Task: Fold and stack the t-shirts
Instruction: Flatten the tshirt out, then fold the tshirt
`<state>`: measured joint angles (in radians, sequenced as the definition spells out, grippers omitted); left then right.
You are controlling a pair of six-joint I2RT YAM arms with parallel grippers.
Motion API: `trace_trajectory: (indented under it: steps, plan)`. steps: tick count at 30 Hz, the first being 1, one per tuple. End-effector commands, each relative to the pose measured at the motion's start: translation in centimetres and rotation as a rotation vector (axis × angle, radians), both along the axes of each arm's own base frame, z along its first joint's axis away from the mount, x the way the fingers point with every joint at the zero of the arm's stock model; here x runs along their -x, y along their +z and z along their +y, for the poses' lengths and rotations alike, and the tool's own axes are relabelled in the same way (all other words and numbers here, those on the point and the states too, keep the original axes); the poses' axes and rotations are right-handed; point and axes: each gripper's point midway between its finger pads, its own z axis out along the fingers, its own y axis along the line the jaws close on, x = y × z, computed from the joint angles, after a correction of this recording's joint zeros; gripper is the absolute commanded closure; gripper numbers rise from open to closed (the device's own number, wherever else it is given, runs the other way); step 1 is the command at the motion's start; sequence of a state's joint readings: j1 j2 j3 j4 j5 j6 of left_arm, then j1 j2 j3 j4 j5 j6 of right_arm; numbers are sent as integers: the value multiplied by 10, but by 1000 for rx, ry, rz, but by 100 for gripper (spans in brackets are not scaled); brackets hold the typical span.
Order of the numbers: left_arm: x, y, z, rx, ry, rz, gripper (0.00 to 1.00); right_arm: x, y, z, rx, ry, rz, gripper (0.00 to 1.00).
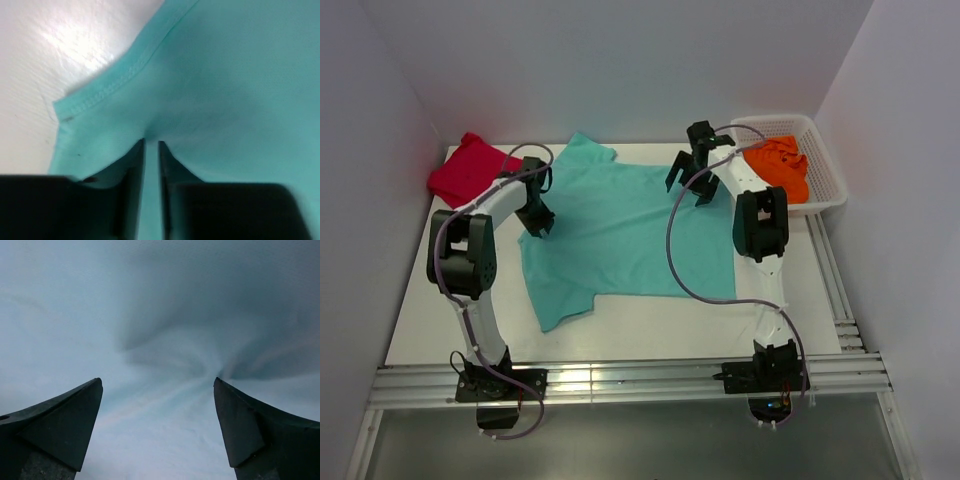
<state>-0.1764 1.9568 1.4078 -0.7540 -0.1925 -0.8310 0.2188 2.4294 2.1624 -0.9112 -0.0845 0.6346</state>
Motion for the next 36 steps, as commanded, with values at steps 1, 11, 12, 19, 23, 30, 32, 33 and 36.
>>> trace_trajectory:
  steps: [1, 11, 12, 19, 23, 30, 32, 33, 36]
  plan:
    - [-35, 54, 10, -32, 3, -151, 65, -16, 78, -9, 32, 10, -192, 0]
    - [24, 139, 24, -23, 91, -292, 22, 98, 187, -59, 200, -29, -331, 0]
    - [37, 137, 20, 2, 85, -284, 24, 115, 186, -61, 195, -35, -326, 0]
    - [180, 71, -14, 31, 19, -87, 28, 275, 143, -64, 101, -12, -255, 1]
    - [219, 56, -15, 147, 76, -135, 36, 333, 108, -73, 82, -29, -167, 1]
    - [235, 46, -3, 163, 229, -172, 42, 367, 112, -92, 111, -63, -150, 2]
    - [238, 37, -8, 181, 252, -159, 43, 369, 118, -93, 113, -69, -150, 2]
    - [239, 34, -10, 185, 253, -151, 43, 369, 120, -94, 113, -73, -153, 2]
    - [244, 20, -16, 186, 246, -121, 43, 368, 127, -95, 119, -78, -159, 2]
